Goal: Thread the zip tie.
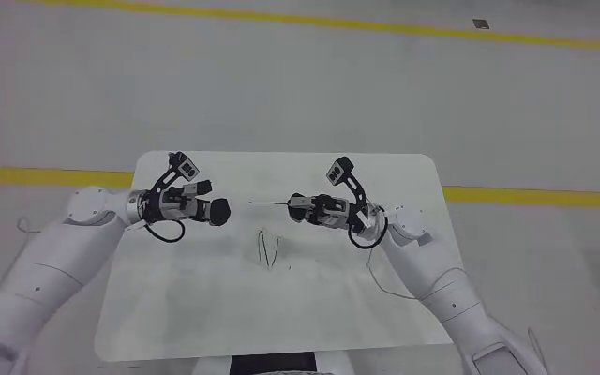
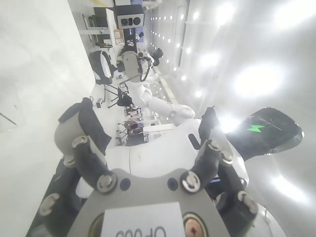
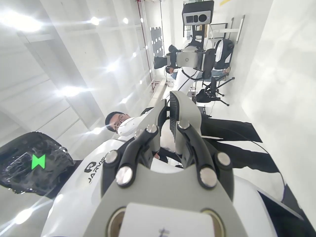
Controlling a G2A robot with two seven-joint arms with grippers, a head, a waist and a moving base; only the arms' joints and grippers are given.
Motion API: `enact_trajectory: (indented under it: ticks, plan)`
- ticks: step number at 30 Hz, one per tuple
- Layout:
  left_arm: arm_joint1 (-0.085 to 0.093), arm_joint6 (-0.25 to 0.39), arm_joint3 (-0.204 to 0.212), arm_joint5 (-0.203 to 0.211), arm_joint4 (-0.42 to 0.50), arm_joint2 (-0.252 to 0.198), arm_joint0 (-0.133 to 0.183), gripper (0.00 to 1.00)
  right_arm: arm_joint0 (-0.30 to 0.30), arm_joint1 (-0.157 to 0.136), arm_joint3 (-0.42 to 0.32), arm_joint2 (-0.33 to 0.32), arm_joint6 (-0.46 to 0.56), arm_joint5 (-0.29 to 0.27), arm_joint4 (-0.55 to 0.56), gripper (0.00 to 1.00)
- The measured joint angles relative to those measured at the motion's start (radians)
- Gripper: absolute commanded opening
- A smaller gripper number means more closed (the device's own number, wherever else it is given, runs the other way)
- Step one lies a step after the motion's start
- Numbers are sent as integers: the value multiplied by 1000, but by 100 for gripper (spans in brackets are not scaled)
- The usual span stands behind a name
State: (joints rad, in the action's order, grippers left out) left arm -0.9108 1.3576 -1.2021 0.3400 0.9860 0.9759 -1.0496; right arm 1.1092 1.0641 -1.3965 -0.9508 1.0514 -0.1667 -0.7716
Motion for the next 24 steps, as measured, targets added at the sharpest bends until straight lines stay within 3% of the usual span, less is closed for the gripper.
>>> enact_trajectory:
  ticks: [8, 19, 24]
  plan:
    - [-14, -27, -24, -4, 11, -21, -8, 100, 1, 13, -37, 26, -11, -19, 24, 0]
    - [-65, 9, 27, 0, 33, -99, 50, 100, -62, 61, 20, 119, 9, -46, 22, 0]
    - [-68, 19, 33, 0, 21, -103, 59, 100, -68, 64, 28, 124, 5, -48, 30, 0]
